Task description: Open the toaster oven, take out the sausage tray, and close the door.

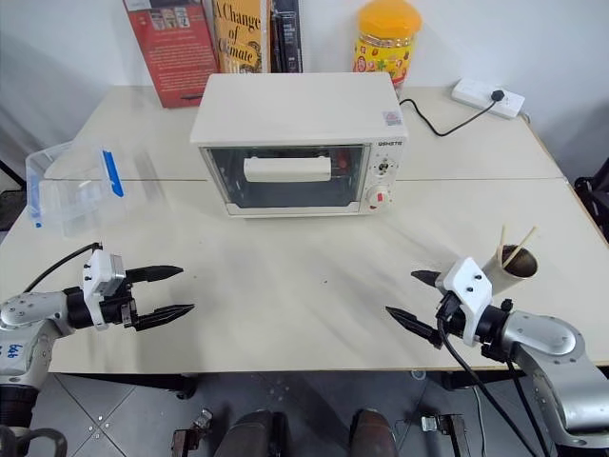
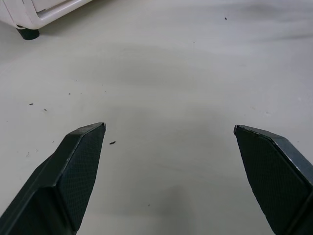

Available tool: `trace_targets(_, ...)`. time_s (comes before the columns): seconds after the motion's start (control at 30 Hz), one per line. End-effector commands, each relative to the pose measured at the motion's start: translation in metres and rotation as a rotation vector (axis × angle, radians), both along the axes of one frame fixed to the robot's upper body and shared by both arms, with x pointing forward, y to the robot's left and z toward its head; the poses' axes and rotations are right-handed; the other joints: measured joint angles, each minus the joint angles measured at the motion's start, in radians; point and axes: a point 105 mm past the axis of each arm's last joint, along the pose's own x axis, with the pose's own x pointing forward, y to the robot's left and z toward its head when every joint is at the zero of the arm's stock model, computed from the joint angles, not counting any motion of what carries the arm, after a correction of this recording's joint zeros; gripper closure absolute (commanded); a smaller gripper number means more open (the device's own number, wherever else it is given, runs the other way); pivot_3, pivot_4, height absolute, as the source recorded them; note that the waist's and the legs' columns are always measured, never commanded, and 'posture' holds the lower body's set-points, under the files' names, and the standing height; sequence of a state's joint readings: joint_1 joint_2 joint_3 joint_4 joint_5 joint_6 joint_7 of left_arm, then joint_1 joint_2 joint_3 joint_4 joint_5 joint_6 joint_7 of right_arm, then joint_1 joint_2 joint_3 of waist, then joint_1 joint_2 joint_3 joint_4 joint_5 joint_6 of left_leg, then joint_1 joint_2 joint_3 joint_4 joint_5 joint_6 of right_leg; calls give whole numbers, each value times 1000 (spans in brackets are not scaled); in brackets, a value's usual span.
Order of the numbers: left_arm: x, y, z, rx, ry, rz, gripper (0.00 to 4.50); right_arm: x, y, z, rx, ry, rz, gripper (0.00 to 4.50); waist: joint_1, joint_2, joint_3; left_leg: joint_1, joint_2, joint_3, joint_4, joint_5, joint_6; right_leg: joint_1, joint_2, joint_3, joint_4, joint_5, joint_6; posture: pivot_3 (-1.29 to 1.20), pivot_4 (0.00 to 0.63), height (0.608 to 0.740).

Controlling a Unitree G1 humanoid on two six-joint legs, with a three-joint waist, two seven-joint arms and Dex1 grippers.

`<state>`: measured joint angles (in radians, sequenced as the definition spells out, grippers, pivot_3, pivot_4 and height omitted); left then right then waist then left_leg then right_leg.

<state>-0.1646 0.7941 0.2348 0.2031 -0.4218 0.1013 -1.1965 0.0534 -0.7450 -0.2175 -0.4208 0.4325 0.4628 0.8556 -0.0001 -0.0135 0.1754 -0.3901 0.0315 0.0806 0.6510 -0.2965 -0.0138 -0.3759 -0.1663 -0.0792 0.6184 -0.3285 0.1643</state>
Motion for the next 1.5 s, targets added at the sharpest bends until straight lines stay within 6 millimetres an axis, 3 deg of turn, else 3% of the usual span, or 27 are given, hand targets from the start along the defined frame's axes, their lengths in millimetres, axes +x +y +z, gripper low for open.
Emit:
trace_targets(0.03,2,-3,8,15,-45,-18,16,0,6,11,-9,-35,26,0,0,0,0,0,0,0,0,0,0,0,0,0,0,0,0,0,150,740)
trace_targets(0.13,13,0,11,13,-70,64,16,1,14,14,-5,-37,49,0,0,0,0,0,0,0,0,0,0,0,0,0,0,0,0,0,150,740)
trace_targets(0.3,14,-2,18,-20,-69,49,16,12,34,24,7,-38,108,0,-3,0,0,0,0,0,1,0,0,0,0,0,1,0,0,0,150,740)
trace_targets(0.53,26,-6,33,-107,-100,71,16,58,66,61,63,-134,215,0,-5,-1,0,0,0,0,2,0,0,-1,0,0,2,0,0,0,150,740)
trace_targets(0.67,22,-4,34,-111,-111,65,16,86,85,82,61,-208,281,0,-7,-1,1,-1,0,0,2,-1,0,-1,0,-1,2,0,0,0,150,740)
trace_targets(0.8,16,0,34,-120,-117,89,16,103,111,106,57,-285,379,0,-18,0,1,-1,1,1,2,-1,-1,-2,0,-2,3,0,0,0,150,740)
trace_targets(0.9,14,1,34,-118,-121,101,16,109,120,114,51,-317,420,0,-29,0,1,-1,1,0,2,-1,-1,-3,0,-3,4,0,0,0,150,740)
trace_targets(1.0,13,2,34,-118,-127,115,16,107,131,120,51,-346,474,0,-30,-1,1,-1,1,-1,2,-2,-1,-2,0,-4,4,0,0,0,150,740)
trace_targets(1.13,12,5,38,-132,-139,138,16,90,142,122,58,-334,578,0,-32,0,1,-1,2,0,1,-2,-1,-3,0,-5,4,0,0,0,150,740)
trace_targets(1.23,15,14,48,-150,-152,175,16,69,142,108,19,-287,658,0,-31,0,1,-1,2,0,1,-2,-2,-3,0,-6,4,0,0,0,150,740)
trace_targets(1.4,20,25,55,-132,-118,194,16,50,139,89,-16,-232,691,0,-32,0,1,-1,3,0,1,-3,-2,-3,0,-8,4,0,0,0,150,740)
trace_targets(1.5,20,27,61,-139,-109,150,577,47,137,82,-33,-219,679,0,-30,-1,1,-1,3,0,1,-3,-2,-3,0,-9,4,0,0,0,150,740)
